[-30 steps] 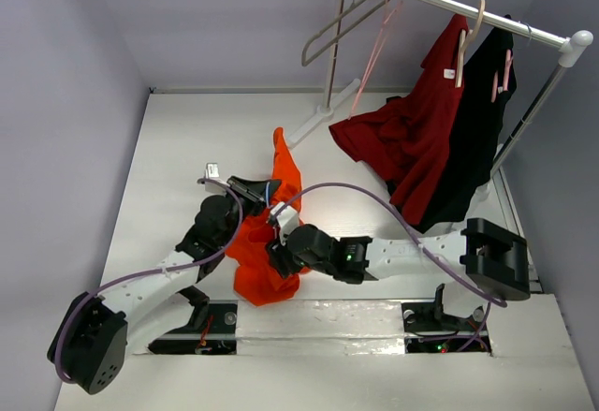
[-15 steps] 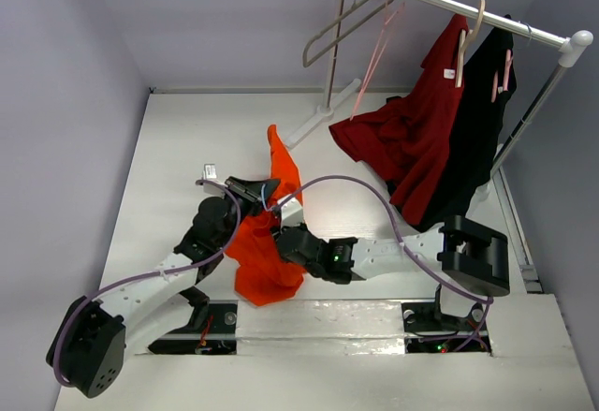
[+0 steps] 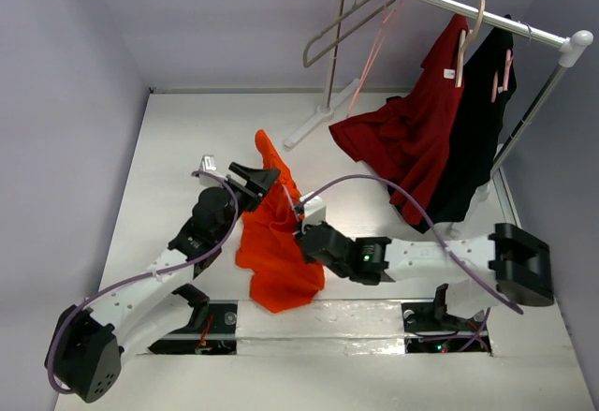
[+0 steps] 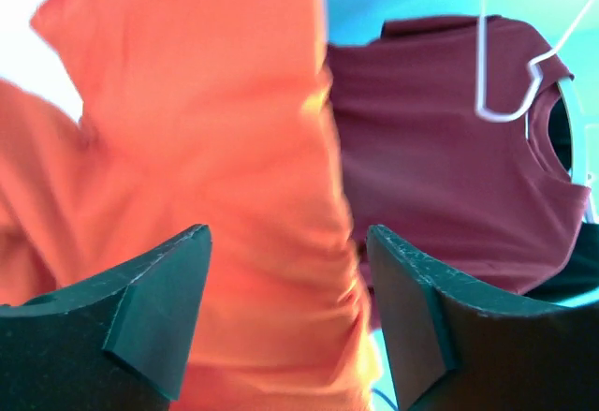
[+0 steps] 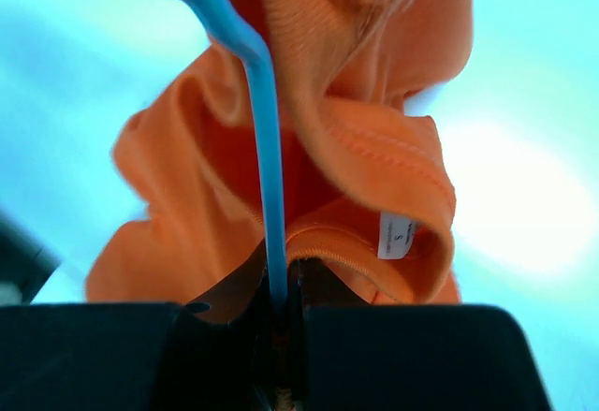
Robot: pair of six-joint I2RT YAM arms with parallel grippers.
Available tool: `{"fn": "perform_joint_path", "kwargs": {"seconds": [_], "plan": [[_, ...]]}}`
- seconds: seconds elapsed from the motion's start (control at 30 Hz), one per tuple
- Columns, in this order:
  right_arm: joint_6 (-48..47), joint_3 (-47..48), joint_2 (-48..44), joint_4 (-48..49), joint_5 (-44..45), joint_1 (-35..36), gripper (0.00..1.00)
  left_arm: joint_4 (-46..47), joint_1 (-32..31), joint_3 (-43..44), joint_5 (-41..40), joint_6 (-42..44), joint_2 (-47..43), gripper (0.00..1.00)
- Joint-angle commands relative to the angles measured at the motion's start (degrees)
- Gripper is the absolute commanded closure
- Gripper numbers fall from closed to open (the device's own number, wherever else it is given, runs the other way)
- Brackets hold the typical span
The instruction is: Place the t-shirt on the hanger
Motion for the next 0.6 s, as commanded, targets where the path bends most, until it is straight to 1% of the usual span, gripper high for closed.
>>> {"fn": "perform_joint_path", "kwargs": {"seconds": [0.0,0.07,0.1,0.2,0.27,0.37,0.4,0.57], "plan": [[0.0,-2.84,-6.91,-4.44,-5.44,0.39,1.0,-6.6,0.34,8.76,-4.58,10.0,-0.65,0.35],[0.26,-4.34,-11.13,-6.11,-6.86,0.39,1.0,-8.11,0.87,10.09,-6.86,11.42,-0.83,0.34],[0.09,-5.13,-12.45,-6.55,-9.13,0.39,1.0,-9.07,1.39,11.14,-7.57,12.12,-0.74,0.34],[0.17,-7.5,-16.94,-7.95,-12.48,0.39,1.0,-9.52,2.19,12.81,-8.54,14.23,-0.04,0.33],[0.52,-8.82,-19.56,-9.1,-13.36,0.39,1.0,-9.43,4.03,13.69,-7.93,15.9,0.92,0.33],[0.79,-10.05,-22.21,-9.36,-14.86,0.39,1.0,-9.61,6.57,16.24,-5.83,17.66,5.05,0.33],[0.79,-10.23,-23.53,-9.54,-15.04,0.39,1.0,-8.74,6.58,16.59,-3.64,17.93,7.15,0.33],[1.14,-11.02,-25.47,-10.16,-14.95,0.39,1.0,-6.62,7.81,18.35,-2.04,18.37,11.47,0.34]]}}
